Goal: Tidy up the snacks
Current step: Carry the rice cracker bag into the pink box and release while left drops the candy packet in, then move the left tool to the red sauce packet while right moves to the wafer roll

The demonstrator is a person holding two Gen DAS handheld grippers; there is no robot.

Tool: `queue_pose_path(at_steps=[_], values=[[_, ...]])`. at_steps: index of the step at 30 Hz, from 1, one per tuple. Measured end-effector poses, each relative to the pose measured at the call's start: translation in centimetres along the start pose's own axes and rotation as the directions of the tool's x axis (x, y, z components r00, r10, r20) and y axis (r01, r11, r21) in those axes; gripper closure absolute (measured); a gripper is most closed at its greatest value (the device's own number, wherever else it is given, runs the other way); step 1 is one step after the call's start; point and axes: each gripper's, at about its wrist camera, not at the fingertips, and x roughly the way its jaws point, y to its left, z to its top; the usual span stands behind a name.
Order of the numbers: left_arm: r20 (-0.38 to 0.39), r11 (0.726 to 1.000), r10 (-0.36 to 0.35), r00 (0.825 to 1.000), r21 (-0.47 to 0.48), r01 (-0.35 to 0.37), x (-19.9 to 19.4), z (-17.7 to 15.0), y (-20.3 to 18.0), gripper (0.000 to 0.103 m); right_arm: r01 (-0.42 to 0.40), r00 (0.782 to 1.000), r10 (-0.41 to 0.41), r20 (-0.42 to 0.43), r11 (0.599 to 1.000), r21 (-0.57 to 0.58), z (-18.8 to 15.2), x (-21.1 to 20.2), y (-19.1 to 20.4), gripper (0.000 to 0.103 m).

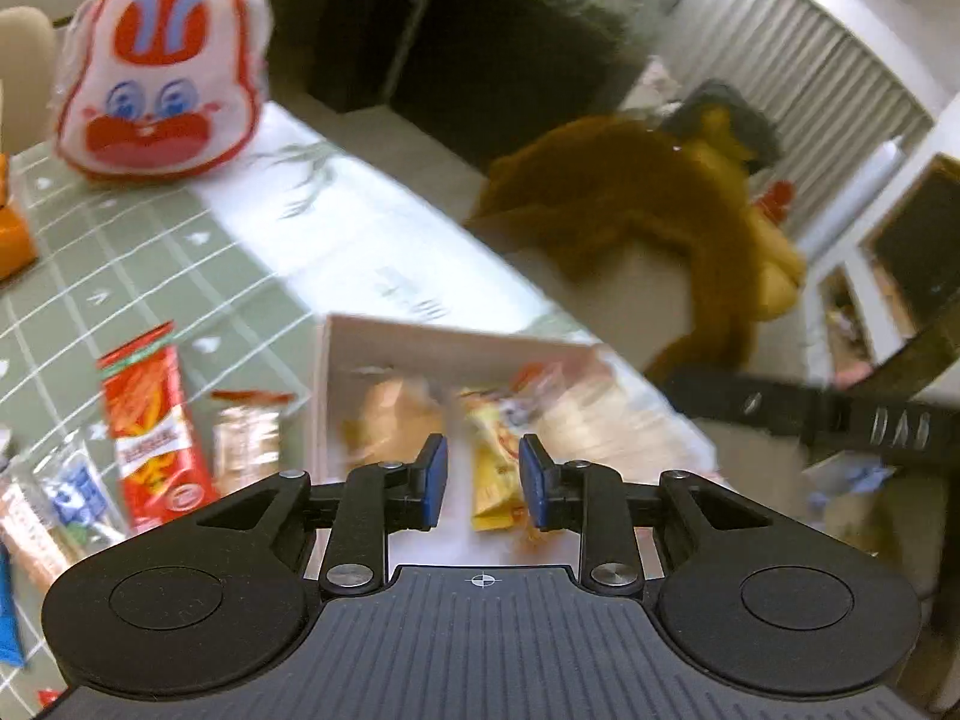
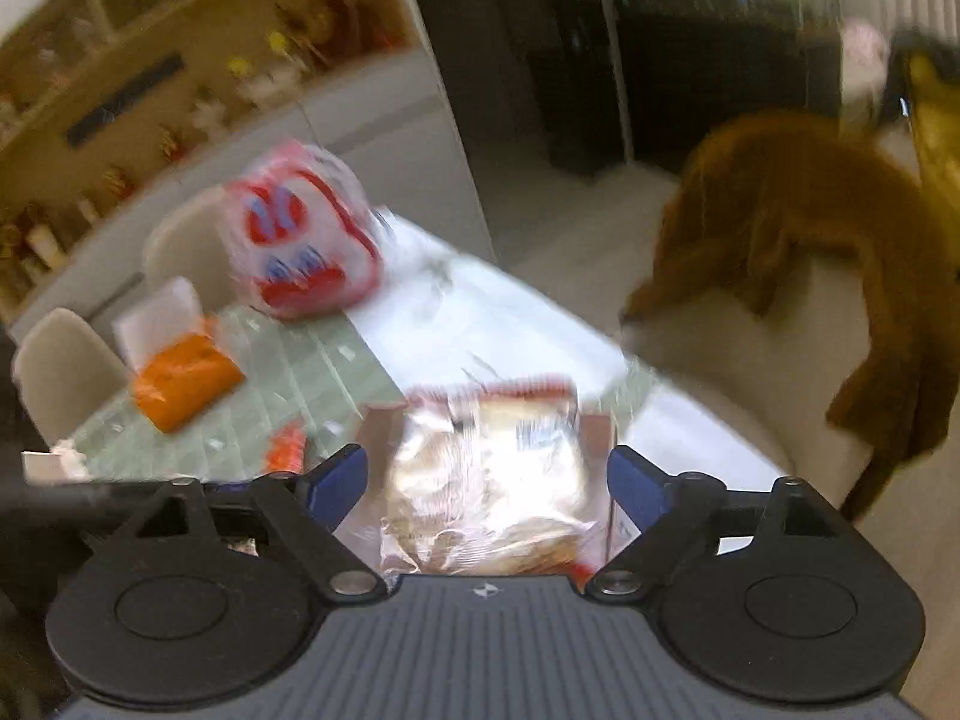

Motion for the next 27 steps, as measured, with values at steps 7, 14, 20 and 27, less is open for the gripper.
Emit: queue_pose_path(at_steps=[7, 14, 20, 27], values=[[0.080, 0.980, 0.196, 0.977, -0.039, -0.193, -1.9, -4.4, 1.9, 0.073, 0.015, 0.998, -0.012, -0.063, 0.999, 0.049, -2.2, 2.7, -1.3, 0.016], [0.104, 0.969, 0.214, 0.971, -0.151, -0.198, -4.5, -9.7, 3.6, 0.064, 0.077, 0.993, -0.081, -0.088, 0.996, -0.050, -5.4, 2.4, 1.2, 0.015], [0.148, 0.935, 0.286, 0.947, -0.260, -0.241, -8.0, -12.1, 6.7, 0.066, 0.126, 0.991, -0.133, -0.032, 0.980, -0.151, -7.4, 0.5, 5.4, 0.015], [0.130, 0.903, 0.389, 0.912, -0.247, -0.350, -11.7, -13.9, 10.5, 0.066, 0.106, 0.994, -0.109, -0.015, 0.986, -0.129, -10.4, -0.3, 8.9, 0.015]])
